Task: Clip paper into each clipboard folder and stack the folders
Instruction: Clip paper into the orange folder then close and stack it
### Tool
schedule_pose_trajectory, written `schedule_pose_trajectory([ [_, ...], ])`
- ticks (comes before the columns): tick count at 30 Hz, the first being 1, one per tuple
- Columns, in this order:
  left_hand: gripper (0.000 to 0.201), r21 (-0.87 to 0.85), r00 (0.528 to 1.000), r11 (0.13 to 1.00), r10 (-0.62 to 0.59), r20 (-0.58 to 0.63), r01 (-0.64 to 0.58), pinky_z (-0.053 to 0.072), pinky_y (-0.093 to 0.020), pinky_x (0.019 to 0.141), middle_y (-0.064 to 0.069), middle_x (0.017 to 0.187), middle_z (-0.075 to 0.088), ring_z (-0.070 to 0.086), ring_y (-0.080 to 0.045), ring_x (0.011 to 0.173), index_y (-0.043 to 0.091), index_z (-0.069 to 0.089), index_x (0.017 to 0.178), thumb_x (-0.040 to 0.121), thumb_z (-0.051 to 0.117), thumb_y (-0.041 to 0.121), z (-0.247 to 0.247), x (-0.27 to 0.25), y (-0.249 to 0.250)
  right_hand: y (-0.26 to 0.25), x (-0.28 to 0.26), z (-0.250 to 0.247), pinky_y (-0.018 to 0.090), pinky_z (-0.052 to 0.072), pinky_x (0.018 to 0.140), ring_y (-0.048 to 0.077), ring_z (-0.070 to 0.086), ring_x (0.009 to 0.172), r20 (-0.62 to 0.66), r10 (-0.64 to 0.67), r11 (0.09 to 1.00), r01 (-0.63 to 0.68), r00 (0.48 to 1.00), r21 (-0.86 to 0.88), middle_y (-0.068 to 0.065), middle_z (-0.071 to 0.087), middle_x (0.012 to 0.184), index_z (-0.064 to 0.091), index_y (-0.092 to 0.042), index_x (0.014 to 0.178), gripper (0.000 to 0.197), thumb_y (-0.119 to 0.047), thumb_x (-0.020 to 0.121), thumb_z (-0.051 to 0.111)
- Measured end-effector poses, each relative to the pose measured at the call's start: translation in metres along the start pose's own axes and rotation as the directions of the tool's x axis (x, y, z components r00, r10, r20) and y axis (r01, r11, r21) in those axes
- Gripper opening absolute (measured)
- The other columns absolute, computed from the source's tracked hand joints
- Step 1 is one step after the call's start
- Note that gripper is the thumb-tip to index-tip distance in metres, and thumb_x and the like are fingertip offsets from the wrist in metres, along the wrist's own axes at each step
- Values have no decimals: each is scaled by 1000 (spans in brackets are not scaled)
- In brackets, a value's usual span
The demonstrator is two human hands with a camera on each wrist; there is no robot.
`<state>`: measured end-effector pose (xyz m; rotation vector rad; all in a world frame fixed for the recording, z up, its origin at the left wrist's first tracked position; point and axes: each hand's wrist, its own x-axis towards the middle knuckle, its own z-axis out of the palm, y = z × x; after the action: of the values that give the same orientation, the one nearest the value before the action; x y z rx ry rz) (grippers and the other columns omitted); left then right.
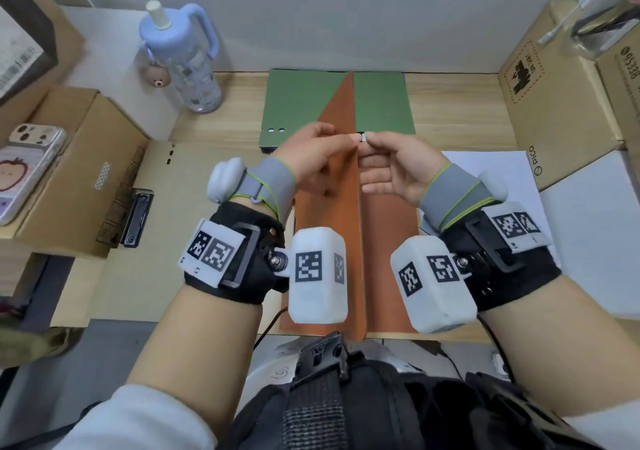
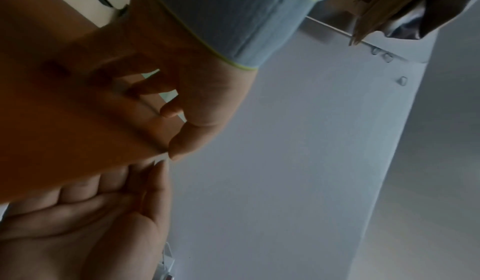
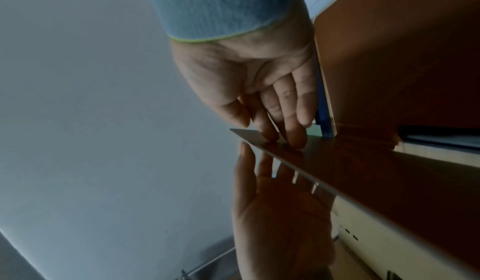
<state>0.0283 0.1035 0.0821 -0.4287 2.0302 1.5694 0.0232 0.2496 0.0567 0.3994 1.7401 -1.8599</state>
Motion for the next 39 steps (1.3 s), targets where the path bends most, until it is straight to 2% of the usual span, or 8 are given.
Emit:
schedule_pose_trajectory([
  [6,61,40,998,998,48,-51,-46,53,-42,78,-3,133,53,54,-22,110,21,33,142,88,61,25,-18,-9,3,-5,6,24,19,53,45,9,64,42,73,-58,998,57,996,15,-4,69,55,60,-14,79,27,-23,97,43],
  [15,40,29,990,994,103,-92,-101,49,-14,46,-1,96,63,59,-12,74,20,53,125,87,63,20,-75,-22,-9,6,21,54,22,57,63,11,72,68,223,-20,1000,18,975,11,-4,70,92,67,-20,92,27,-24,97,41],
  [19,12,78,985,990,123,-124,-114,45,-10,42,8,76,60,54,-4,51,27,59,94,90,59,15,-109,-26,-18,28,33,59,20,49,72,8,61,81,116,45,993,-32,992,-115,-4,64,104,63,-17,116,27,-21,97,44],
  [22,17,125,985,987,120,-122,-105,47,-12,43,6,79,62,56,-8,57,26,59,102,92,55,13,-130,-28,-27,50,46,54,13,39,70,11,56,99,25,58,942,-46,998,-331,-1,60,116,55,-11,132,37,-13,95,48],
  [26,23,158,985,983,115,-131,-94,50,-16,44,4,83,65,63,-10,62,31,62,92,93,54,9,-161,-24,-41,73,56,45,23,24,108,21,33,140,-22,115,817,-108,993,-566,6,36,151,44,-13,140,46,-11,94,50],
  [31,19,202,984,979,54,-171,-18,48,-14,38,9,69,65,62,3,44,23,57,99,91,56,6,-193,-13,-59,95,66,34,32,7,118,25,9,148,-64,156,654,-152,986,-741,4,3,161,38,-19,144,52,-19,94,51],
  [35,17,305,965,947,-15,-260,97,50,-19,46,2,78,61,62,-12,62,23,55,87,92,56,7,-208,2,-78,104,66,31,36,5,120,25,4,148,-83,113,568,-133,990,-812,-3,4,161,42,-26,142,50,-25,93,52],
  [39,35,496,891,826,-15,-454,266,47,-30,77,-15,115,60,58,-29,104,7,54,126,91,58,11,-207,17,-103,111,65,31,38,4,120,22,1,149,-89,83,524,-120,993,-843,-6,2,161,40,-30,142,53,-25,91,55],
])
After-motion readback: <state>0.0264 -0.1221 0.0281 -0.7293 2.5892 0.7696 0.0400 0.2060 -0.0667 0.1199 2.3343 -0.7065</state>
